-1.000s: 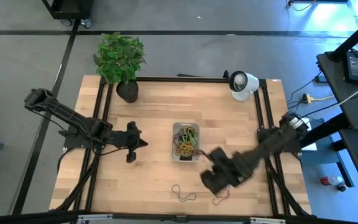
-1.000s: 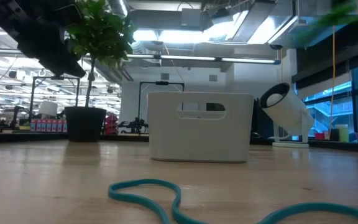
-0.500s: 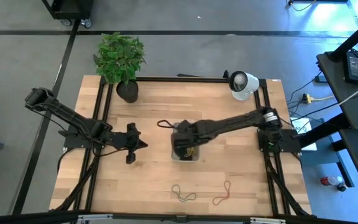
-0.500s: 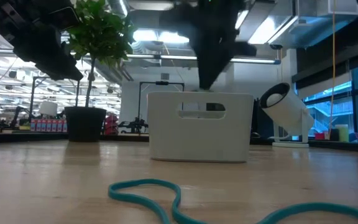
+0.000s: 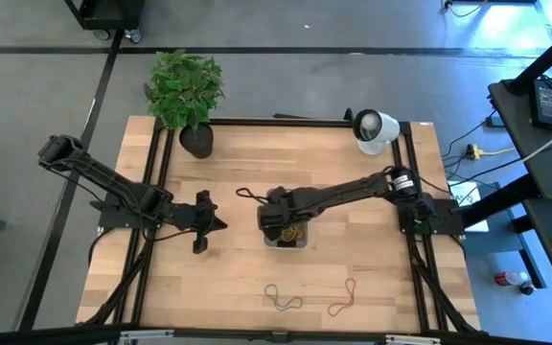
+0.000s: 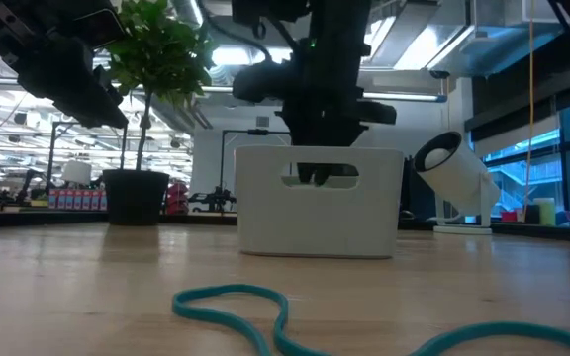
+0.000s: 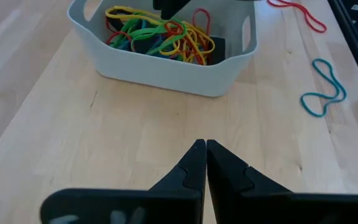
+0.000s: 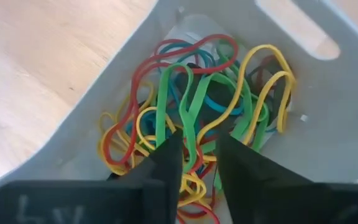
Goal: Pick and place rubber bands into bin
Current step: Put the green rubber band into the gray bin, then put the blue rubber band into the gray bin
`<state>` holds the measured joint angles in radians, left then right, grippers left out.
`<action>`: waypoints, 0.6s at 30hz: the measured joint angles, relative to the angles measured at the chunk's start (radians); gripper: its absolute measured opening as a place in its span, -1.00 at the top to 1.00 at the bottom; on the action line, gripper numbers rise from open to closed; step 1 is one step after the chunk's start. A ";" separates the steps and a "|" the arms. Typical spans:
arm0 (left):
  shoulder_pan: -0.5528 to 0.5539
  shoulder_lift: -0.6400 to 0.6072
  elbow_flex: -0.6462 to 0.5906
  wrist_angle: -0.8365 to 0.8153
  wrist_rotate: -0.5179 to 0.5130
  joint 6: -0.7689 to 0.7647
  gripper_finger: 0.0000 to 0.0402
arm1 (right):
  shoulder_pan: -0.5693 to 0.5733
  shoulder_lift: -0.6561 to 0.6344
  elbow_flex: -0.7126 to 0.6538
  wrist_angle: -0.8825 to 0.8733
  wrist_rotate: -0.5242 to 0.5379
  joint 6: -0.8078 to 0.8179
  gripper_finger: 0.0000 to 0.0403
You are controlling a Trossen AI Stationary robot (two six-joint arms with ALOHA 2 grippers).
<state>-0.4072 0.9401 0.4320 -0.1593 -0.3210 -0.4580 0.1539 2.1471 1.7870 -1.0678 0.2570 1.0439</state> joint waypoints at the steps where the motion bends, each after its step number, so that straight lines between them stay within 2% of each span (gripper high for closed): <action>1: 0.000 0.000 0.000 0.000 0.000 0.000 0.94 | 0.000 -0.005 0.000 -0.001 0.000 0.000 0.51; 5: 0.003 0.000 0.000 -0.001 0.000 0.003 0.85 | 0.000 -0.047 0.000 -0.014 -0.007 0.002 0.31; 9: 0.000 0.001 0.004 -0.006 0.021 0.081 0.76 | 0.019 -0.123 0.000 -0.038 0.002 -0.003 0.17; 13: -0.019 0.018 0.055 -0.004 0.020 0.117 0.70 | 0.081 -0.212 -0.011 -0.040 0.028 -0.066 0.16; 18: -0.049 0.101 0.155 -0.026 -0.026 0.132 0.70 | 0.201 -0.337 -0.128 -0.024 0.064 -0.062 0.26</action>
<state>-0.4566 1.0409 0.5873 -0.1857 -0.3471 -0.3262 0.3547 1.8103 1.6595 -1.0919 0.3212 0.9819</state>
